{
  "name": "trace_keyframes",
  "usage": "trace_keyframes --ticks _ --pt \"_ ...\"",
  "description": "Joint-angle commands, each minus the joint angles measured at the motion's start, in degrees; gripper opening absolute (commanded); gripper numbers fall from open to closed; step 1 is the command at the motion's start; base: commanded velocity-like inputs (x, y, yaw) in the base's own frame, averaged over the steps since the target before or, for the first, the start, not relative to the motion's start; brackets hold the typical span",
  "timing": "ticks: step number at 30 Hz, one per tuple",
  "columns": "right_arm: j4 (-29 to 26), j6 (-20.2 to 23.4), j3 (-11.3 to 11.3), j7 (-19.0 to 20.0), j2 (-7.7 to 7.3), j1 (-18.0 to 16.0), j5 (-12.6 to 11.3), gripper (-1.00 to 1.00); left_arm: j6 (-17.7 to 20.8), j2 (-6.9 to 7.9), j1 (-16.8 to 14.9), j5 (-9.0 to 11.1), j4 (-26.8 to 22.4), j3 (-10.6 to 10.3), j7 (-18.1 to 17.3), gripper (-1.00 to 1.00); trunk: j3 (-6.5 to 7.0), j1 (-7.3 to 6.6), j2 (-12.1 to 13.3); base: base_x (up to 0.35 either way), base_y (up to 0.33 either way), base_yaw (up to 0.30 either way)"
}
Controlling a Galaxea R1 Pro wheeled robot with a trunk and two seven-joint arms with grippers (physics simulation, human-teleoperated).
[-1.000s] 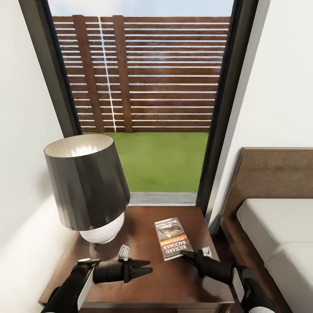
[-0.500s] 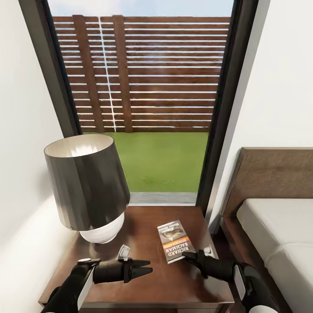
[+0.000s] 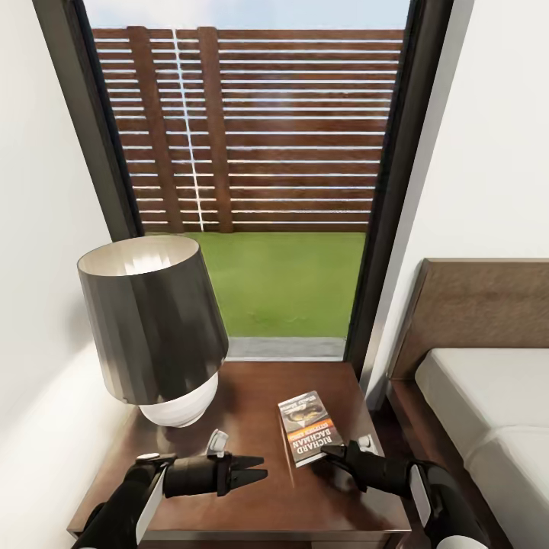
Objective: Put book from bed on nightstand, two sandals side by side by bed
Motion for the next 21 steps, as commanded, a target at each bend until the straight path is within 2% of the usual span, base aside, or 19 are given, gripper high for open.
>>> trace_keyframes --ticks 1,5,21 --pt "-0.06 0.36 -0.36 0.48 0.08 -0.07 0.54 -1.0 0.6 -0.03 -0.02 -0.05 -0.01 0.12 -0.22 1.0 -0.05 -0.01 -0.02 0.0 0.0 0.0" --pt "-0.04 0.36 -0.34 0.47 0.08 -0.07 0.47 -1.0 0.6 -0.03 -0.02 -0.06 -0.01 0.12 -0.24 1.0 -0.59 0.65 -1.23 0.0 0.0 0.0" --pt "0.01 0.36 -0.34 0.51 0.08 -0.07 0.38 -1.0 0.6 -0.03 -0.02 -0.09 -0.01 0.12 -0.17 1.0 -0.59 0.65 -1.23 0.0 0.0 0.0"
